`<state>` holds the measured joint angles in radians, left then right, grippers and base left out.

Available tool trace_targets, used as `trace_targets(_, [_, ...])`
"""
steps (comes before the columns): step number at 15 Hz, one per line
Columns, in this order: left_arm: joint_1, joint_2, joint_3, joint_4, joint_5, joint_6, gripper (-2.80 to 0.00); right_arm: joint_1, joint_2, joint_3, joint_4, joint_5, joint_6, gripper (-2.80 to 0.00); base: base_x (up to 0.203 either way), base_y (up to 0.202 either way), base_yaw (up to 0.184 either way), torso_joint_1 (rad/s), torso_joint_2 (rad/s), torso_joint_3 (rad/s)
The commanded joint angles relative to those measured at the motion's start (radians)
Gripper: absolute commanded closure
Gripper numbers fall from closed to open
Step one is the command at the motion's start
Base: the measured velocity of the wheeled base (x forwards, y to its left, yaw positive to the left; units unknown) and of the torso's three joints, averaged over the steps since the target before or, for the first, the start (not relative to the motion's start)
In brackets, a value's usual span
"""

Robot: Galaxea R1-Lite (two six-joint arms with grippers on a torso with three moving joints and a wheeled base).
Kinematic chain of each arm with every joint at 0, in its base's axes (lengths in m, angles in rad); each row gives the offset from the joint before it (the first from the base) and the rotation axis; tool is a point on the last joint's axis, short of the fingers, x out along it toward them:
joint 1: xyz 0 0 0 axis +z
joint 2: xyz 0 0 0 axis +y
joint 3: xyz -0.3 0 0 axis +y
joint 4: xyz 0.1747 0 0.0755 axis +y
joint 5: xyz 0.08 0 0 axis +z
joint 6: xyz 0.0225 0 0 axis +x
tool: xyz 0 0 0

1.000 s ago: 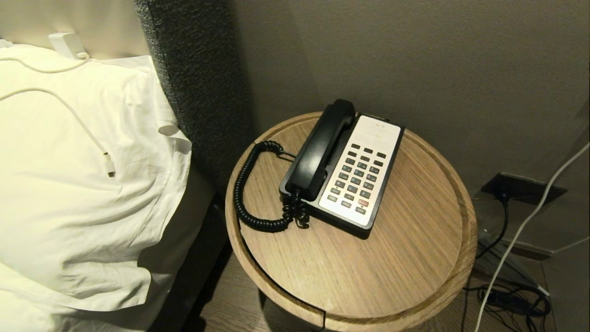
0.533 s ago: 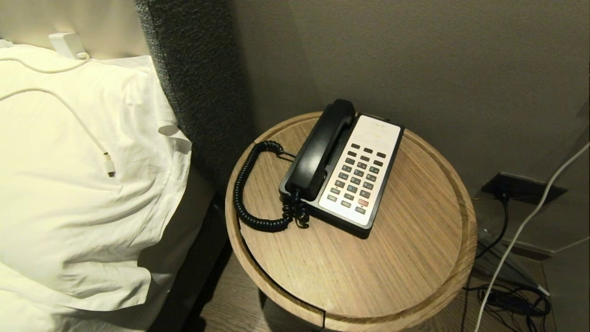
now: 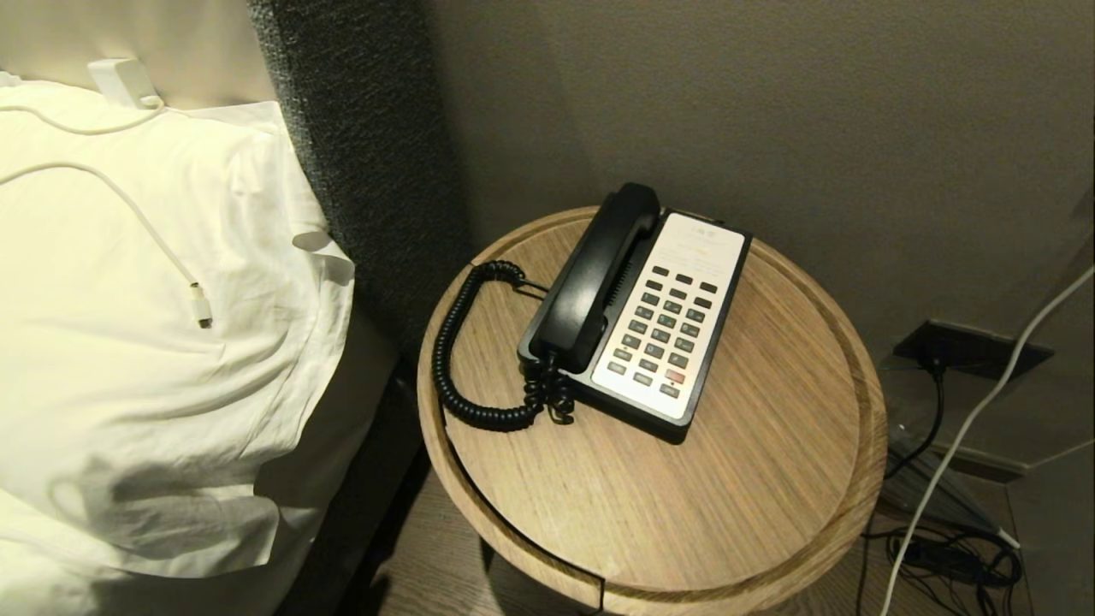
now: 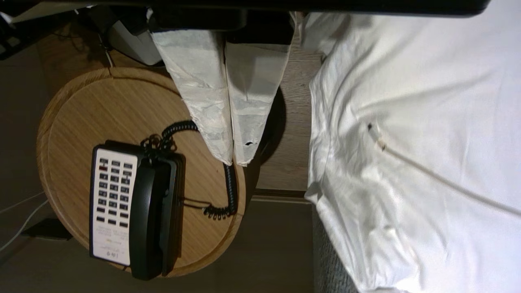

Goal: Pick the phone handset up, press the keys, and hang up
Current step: Pick up the desk phone handset

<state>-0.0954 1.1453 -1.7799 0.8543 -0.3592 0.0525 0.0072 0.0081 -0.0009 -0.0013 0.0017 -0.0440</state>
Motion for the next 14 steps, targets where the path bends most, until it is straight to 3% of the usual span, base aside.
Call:
trace_targets(1, [-0.182, 0.243, -0.141, 0.039, 0.114, -0.016, 0.00, 0.000, 0.000, 0.001, 0.000, 0.000, 0.000, 0.00, 0.000, 0.000, 0.000, 0.000, 0.00, 0.000])
trace_targets(3, [-0.362, 0.317, -0.152, 0.049, 0.250, -0.089, 0.00, 0.000, 0.000, 0.001, 0.000, 0.000, 0.000, 0.00, 0.000, 0.000, 0.000, 0.000, 0.00, 0.000])
trace_targets(5, [-0.485, 0.387, -0.158, 0.051, 0.329, -0.164, 0.00, 0.000, 0.000, -0.001, 0.000, 0.000, 0.000, 0.00, 0.000, 0.000, 0.000, 0.000, 0.00, 0.000])
trace_targets(8, [-0.582, 0.448, -0.159, 0.022, 0.473, -0.188, 0.00, 0.000, 0.000, 0.000, 0.000, 0.001, 0.000, 0.00, 0.000, 0.000, 0.000, 0.000, 0.00, 0.000])
trace_targets(14, [-0.699, 0.541, -0.152, -0.084, 0.575, -0.207, 0.00, 0.000, 0.000, 0.000, 0.000, 0.000, 0.000, 0.00, 0.000, 0.000, 0.000, 0.000, 0.00, 0.000])
